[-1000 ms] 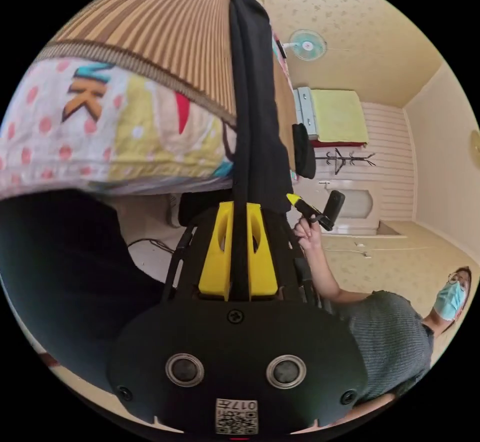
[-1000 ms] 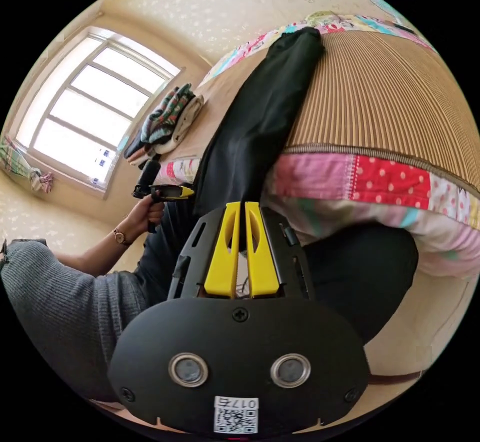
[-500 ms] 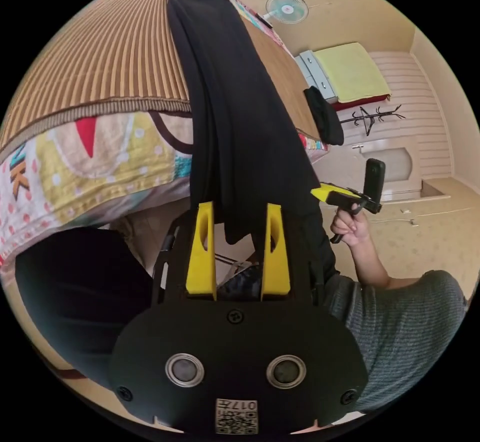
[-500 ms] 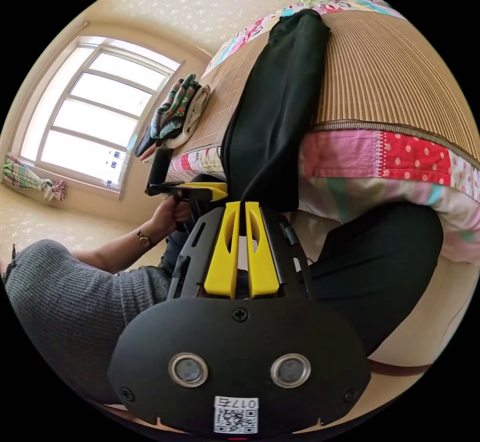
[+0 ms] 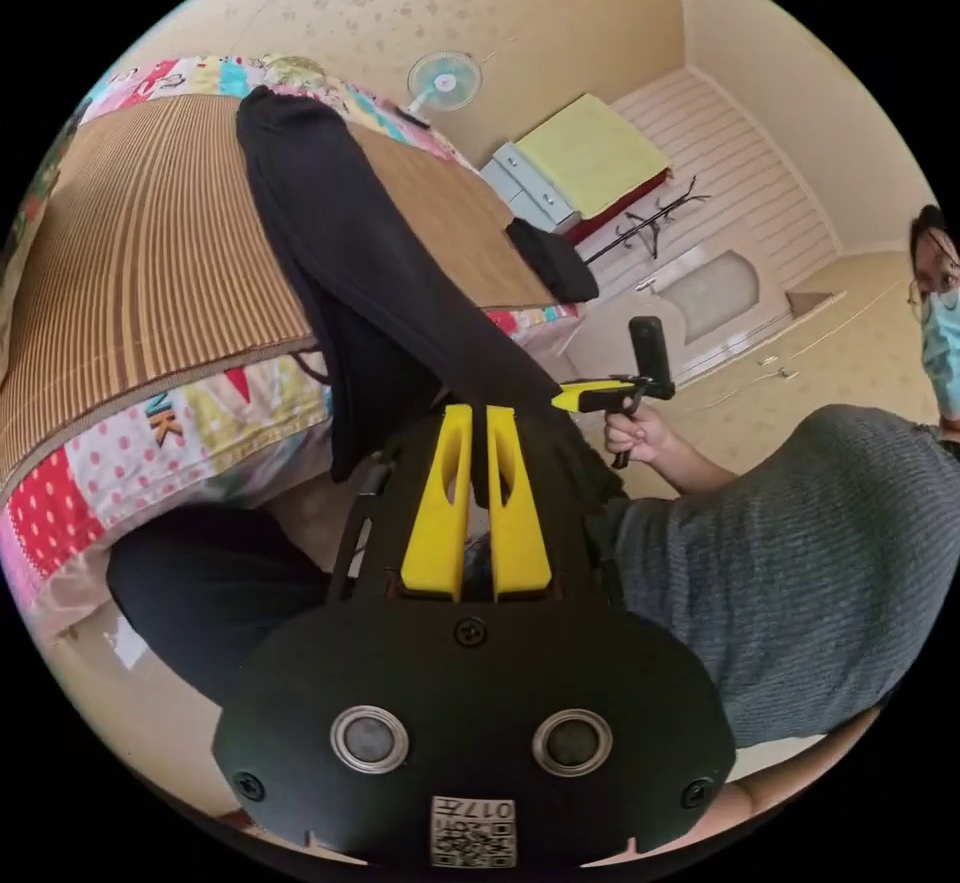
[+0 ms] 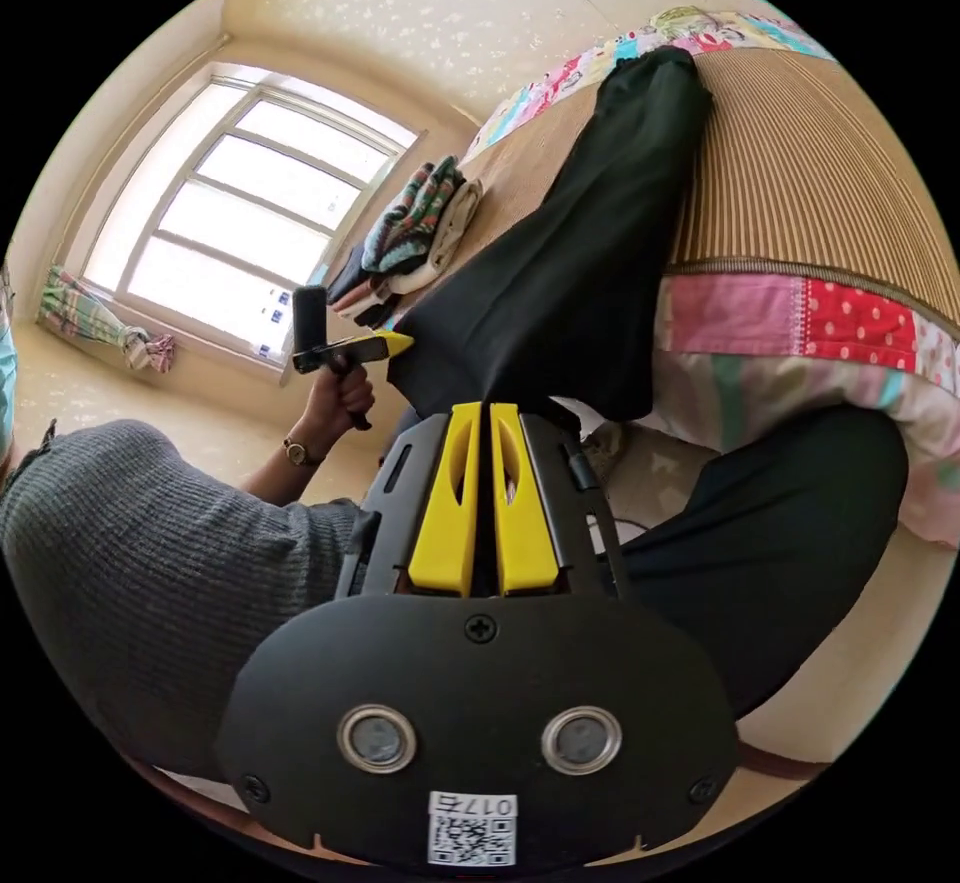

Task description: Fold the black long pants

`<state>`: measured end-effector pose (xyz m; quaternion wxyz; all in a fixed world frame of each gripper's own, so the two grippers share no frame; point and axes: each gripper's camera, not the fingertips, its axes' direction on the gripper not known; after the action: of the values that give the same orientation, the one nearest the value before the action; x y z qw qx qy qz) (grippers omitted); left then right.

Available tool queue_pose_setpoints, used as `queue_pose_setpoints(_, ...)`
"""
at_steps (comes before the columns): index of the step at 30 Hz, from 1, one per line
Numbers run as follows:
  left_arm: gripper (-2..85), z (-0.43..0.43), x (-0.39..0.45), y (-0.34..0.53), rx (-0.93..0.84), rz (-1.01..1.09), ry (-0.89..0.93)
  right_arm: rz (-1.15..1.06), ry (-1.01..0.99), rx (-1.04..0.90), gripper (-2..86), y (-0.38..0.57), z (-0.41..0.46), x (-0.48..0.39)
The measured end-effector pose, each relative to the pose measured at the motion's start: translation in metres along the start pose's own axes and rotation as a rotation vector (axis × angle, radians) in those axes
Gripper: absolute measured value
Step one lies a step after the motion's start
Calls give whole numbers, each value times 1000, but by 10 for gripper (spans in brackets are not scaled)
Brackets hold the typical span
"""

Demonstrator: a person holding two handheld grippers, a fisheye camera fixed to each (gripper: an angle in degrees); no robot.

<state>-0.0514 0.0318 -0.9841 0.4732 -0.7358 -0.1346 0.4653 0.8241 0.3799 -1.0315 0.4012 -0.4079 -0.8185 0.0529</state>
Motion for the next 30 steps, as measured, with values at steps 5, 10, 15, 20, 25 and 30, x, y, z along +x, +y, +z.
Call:
queue_pose_setpoints(5,46,30,-44,15,19,-229,51,140,119,-168,39,-18,51,31)
queue_pose_setpoints(10,92,12,-68,-24,182,-265,149,134,145,-59,69,-47,19,36)
queue_pose_setpoints(15,116,26,-65,-102,148,-190,46,133,184,-22,79,-103,12,60)
queue_pose_setpoints(20,65,63,-68,-144,71,-191,-64,128,240,-80,62,-136,71,69)
queue_pose_setpoints(25,39,46,-91,-114,179,-204,147,126,245,-56,30,-126,78,64)
queue_pose_setpoints(30,34,63,-95,-100,144,-177,132,97,250,-30,28,-98,70,69)
